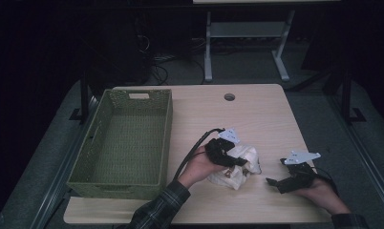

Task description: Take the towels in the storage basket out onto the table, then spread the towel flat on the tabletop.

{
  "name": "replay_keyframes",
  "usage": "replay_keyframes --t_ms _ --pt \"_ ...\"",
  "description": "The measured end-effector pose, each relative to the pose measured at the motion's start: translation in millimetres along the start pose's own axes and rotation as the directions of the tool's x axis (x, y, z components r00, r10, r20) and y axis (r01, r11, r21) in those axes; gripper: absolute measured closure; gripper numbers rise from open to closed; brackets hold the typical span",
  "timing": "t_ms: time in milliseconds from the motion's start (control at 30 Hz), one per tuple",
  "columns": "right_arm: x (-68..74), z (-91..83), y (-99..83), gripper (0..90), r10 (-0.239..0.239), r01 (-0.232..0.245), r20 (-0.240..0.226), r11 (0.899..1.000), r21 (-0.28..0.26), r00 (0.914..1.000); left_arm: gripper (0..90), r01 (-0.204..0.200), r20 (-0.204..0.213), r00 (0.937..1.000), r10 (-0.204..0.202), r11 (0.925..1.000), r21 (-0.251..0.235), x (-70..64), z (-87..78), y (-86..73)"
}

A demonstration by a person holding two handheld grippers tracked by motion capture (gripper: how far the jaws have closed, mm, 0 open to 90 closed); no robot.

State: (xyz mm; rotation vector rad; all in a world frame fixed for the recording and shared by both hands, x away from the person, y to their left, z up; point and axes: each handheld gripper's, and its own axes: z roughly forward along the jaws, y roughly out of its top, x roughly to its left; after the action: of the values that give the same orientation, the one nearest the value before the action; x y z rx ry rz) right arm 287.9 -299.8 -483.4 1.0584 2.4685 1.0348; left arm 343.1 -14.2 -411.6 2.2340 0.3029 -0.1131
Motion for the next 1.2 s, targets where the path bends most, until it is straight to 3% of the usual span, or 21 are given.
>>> replay_keyframes --t_ms 133,233,467,600,900,1000,1100,1200 --pt "0.0 0.1 0.0 1.0 -0.001 0.001 0.0 1.0 -0.001 1.0 73.7 0.01 -0.003 0.9999 -0.01 0.9999 0.007 3.1 8.0 -6.9" --pt "0.0 0.0 0.0 0.9 0.0 0.0 -0.001 1.0 0.0 1.0 69.3 0.016 -0.014 0.9998 -0.015 0.9989 0.044 6.7 16.0 -12.3" --pt "0.3 -0.2 -0.2 1.0 0.001 -0.001 0.001 1.0 0.0 1.0 49.3 0.054 -0.043 0.9978 -0.05 0.9949 0.086 13.7 26.7 -21.4" --pt "0.3 -0.4 -0.4 1.0 0.0 0.0 0.001 1.0 0.0 1.0 36.8 0.066 -0.064 0.996 -0.062 0.9963 0.055 13.8 17.8 -19.5" --pt "0.3 -0.4 -0.4 1.0 0.0 0.0 0.001 1.0 0.0 1.0 33.9 0.09 -0.123 0.9883 -0.09 0.9959 -0.007 12.3 -13.0 -19.4" --pt "0.4 -0.5 -0.4 1.0 0.001 -0.001 0.002 1.0 0.0 1.0 33.9 0.097 -0.147 0.9841 -0.099 0.9951 -0.019 9.3 -22.9 -23.5" --pt "0.5 -0.5 -0.3 1.0 0.004 -0.004 0.002 1.0 0.001 1.0 33.9 0.117 -0.181 0.9758 -0.123 0.9923 -0.04 7.5 -34.5 -28.9" --pt "1.3 -1.6 4.4 4.4 0.008 -0.008 0.004 0.999 0.048 1.0 34.5 0.137 -0.203 0.968 -0.148 0.9884 -0.066 5.7 -40.6 -33.1"
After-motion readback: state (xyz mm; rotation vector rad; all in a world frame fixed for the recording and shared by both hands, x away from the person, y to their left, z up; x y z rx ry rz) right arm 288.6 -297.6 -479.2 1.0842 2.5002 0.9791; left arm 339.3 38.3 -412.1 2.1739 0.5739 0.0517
